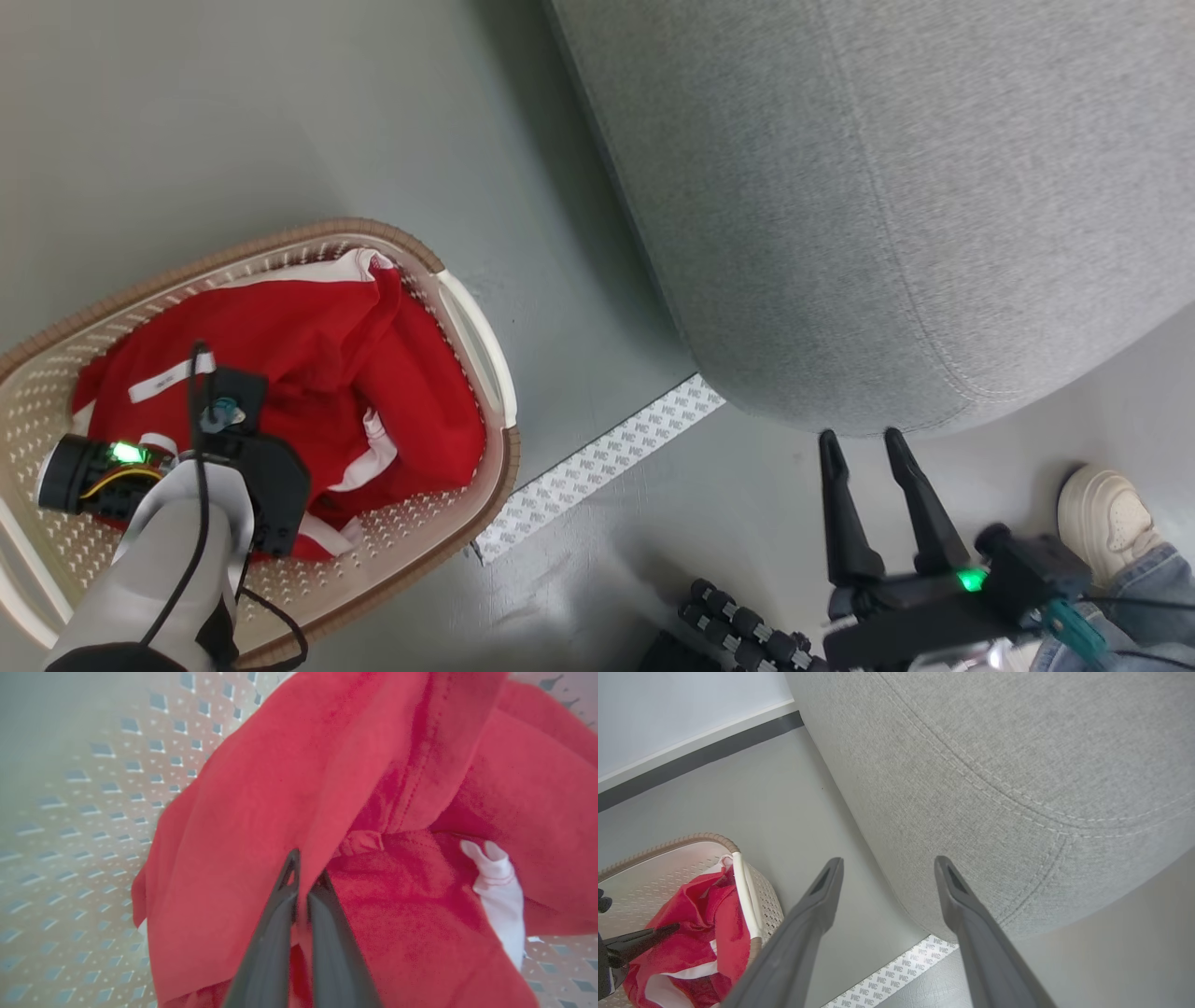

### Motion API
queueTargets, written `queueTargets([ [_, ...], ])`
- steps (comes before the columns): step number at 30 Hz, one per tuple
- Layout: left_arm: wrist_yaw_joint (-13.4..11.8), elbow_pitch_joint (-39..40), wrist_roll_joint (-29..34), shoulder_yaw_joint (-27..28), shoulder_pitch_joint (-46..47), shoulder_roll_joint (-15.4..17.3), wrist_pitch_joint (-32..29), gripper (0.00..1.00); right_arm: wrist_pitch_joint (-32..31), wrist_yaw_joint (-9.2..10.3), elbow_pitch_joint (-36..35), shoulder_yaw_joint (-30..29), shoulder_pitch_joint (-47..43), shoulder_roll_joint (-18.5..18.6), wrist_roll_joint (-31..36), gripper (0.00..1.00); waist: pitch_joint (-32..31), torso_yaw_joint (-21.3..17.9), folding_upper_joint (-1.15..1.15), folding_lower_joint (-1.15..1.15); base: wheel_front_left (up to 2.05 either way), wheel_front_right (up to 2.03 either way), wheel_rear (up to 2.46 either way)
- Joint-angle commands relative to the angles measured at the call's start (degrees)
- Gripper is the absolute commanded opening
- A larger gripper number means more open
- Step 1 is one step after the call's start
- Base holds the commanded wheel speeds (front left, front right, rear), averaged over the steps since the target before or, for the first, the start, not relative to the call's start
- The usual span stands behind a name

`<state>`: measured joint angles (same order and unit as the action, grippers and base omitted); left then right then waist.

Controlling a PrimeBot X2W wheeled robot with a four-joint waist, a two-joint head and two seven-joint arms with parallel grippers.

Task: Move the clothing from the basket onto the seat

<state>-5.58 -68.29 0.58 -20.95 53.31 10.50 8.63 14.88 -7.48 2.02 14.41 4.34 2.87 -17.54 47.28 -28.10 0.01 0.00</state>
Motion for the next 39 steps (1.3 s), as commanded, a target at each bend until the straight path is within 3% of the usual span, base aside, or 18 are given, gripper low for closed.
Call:
queueTargets([
  [1, 0.1, -0.4, -1.0, 0.7, -0.5, 0.3, 1.2, 0.00, 0.3, -0.02, 0.3, 0.6, 1.3, -0.1, 0.1, 1.00, -1.2, -0.5, -0.01, 0.00, 0.00, 0.00, 0.00],
  [5, 0.3, 0.9, -2.5, 1.3, -2.2, -0.6, 4.2, 0.00, 0.3, -0.02, 1.8, 2.6, 3.7, -0.1, 0.3, 1.00, -4.0, -0.9, -0.01, 0.00, 0.00, 0.00, 0.00],
  [8, 0.6, 1.9, -4.0, 1.6, -4.1, -2.6, 5.5, 0.00, 0.3, -0.01, 3.8, 1.8, 5.2, 0.0, 1.7, 1.00, -8.0, 1.1, -0.01, 0.00, 0.00, 0.00, 0.00],
  [16, 3.6, 7.1, -8.0, 1.8, -10.8, -6.8, 6.6, 0.00, -0.2, -0.01, 9.8, -0.3, 6.3, 0.1, 6.0, 1.00, -23.1, 9.2, -0.01, 0.00, 0.00, 0.00, 0.00],
  [24, 6.3, 16.4, -14.5, -0.9, -18.1, -7.8, 6.7, 0.00, -4.4, -0.01, 10.1, -3.4, 1.0, 0.1, 9.7, 1.00, -39.0, 16.3, -0.01, 0.00, 0.00, 0.00, 0.00],
  [31, 5.0, 23.6, -23.1, -7.0, -20.3, -7.7, 4.8, 0.00, -8.2, -0.01, 7.3, -3.3, -3.5, 0.1, 10.2, 1.00, -48.2, 19.9, -0.01, 0.00, 0.00, 0.00, 0.00],
  [39, 2.9, 29.6, -27.2, -12.1, -16.8, -7.6, 0.6, 0.00, -11.4, -0.01, 5.0, -2.1, -5.7, 0.0, 9.8, 1.00, -52.4, 22.5, -0.01, 0.00, 0.00, 0.00, 0.00],
])
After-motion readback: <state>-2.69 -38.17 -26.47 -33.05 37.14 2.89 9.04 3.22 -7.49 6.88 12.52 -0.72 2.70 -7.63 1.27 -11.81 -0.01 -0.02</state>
